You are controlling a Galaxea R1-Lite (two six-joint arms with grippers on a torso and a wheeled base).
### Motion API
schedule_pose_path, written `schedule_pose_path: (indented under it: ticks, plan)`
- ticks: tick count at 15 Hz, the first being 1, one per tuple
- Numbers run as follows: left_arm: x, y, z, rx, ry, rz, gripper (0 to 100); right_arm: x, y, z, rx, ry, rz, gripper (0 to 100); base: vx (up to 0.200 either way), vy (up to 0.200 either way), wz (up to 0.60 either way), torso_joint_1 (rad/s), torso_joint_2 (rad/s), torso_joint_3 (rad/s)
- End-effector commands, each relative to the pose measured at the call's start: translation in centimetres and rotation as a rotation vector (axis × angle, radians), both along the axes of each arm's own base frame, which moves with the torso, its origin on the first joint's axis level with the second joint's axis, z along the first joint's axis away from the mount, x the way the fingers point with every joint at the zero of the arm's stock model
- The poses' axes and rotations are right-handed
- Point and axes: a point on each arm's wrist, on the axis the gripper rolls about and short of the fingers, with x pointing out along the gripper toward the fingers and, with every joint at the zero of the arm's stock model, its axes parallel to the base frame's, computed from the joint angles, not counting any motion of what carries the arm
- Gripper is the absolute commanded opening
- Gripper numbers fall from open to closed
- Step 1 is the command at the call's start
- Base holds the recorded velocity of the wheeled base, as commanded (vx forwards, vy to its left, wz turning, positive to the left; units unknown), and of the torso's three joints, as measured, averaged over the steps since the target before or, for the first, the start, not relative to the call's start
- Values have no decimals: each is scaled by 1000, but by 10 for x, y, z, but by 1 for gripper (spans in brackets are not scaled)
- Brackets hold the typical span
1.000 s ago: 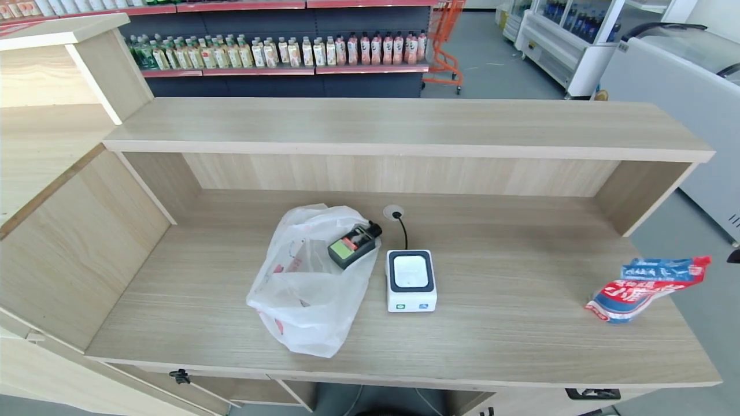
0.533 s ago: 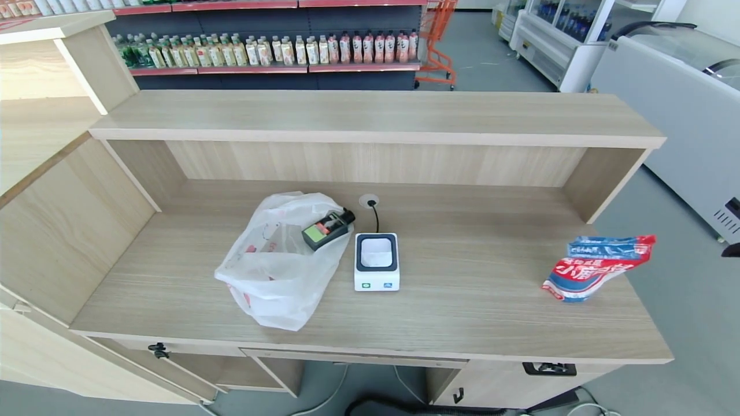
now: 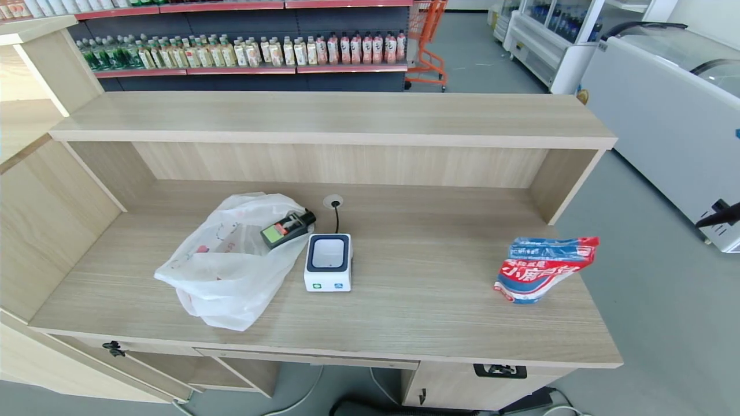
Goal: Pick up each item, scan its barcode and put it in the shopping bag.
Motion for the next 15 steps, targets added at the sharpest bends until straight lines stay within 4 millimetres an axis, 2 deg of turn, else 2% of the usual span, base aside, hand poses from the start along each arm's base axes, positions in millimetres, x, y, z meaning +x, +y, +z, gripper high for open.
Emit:
schedule_pose_path:
  ticks: [1,6,8,12,15]
  plan:
    - [0,0,0,0,0,0,100,36,2,-5,63,52,-28,100,0,0,0,0,0,0]
    - [0,0,0,0,0,0,100,90,7,-34,144,166,-105,100,0,0,0,0,0,0]
    - [0,0,0,0,0,0,100,116,22,-52,147,231,-87,100,0,0,0,0,0,0]
    - [0,0,0,0,0,0,100,163,55,-66,137,186,-37,100,0,0,0,0,0,0]
    - [0,0,0,0,0,0,100,187,72,-83,116,211,4,100,0,0,0,0,0,0]
